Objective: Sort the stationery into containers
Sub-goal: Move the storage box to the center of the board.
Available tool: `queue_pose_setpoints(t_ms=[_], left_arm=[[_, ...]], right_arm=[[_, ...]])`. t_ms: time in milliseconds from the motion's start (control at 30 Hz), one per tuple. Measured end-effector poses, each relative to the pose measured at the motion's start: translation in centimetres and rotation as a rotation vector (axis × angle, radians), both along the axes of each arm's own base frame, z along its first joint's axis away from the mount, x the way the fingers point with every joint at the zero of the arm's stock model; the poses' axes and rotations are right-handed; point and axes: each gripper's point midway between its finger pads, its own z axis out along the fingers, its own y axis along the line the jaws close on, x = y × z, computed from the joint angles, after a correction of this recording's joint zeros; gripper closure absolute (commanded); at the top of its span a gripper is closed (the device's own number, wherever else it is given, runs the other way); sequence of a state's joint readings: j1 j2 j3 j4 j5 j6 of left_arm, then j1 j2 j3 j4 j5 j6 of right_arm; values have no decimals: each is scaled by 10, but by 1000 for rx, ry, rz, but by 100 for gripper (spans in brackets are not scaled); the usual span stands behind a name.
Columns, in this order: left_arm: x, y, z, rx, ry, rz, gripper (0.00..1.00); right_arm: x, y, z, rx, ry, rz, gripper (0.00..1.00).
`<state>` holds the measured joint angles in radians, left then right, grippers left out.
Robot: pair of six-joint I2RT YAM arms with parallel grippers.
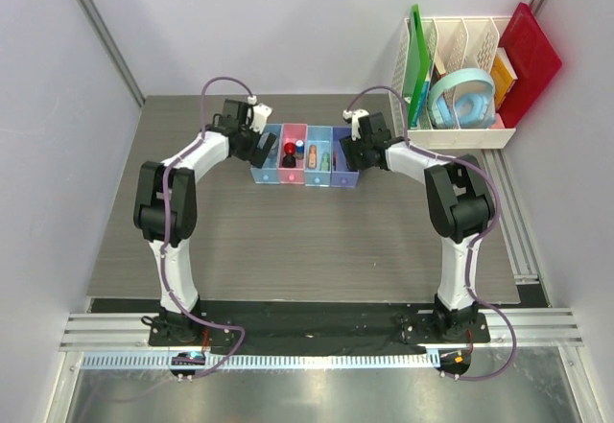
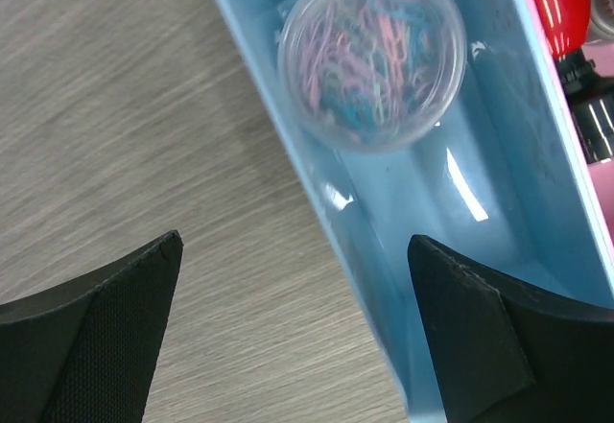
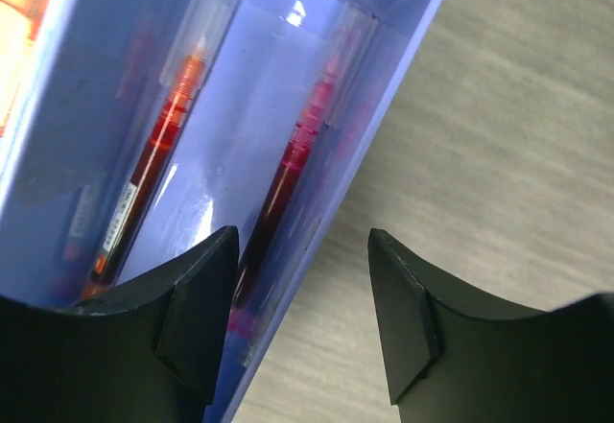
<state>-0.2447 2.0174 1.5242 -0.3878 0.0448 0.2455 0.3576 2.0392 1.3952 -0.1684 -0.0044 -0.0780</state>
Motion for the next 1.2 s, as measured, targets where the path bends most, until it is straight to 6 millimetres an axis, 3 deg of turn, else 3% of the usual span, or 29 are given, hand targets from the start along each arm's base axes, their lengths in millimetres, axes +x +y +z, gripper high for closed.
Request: queue_pose_setpoints(t_ms=[267, 433, 600, 933, 1200], left_arm=[[-32, -26, -27, 32, 67, -70, 0], [-53, -36, -28, 42, 85, -105, 0], [-74, -41, -29, 52, 109, -133, 0], [-85, -40, -31, 63, 138, -140, 0], [-93, -43, -26, 55, 139, -153, 0]], right_arm=[[-14, 1, 6, -46, 8, 12, 38], [-30, -1, 18, -54, -9, 17, 38], [-60, 1, 19, -73, -9, 39, 38], [-99, 4, 16, -102, -5, 73, 38], [-105, -1, 15, -124, -9, 75, 34]])
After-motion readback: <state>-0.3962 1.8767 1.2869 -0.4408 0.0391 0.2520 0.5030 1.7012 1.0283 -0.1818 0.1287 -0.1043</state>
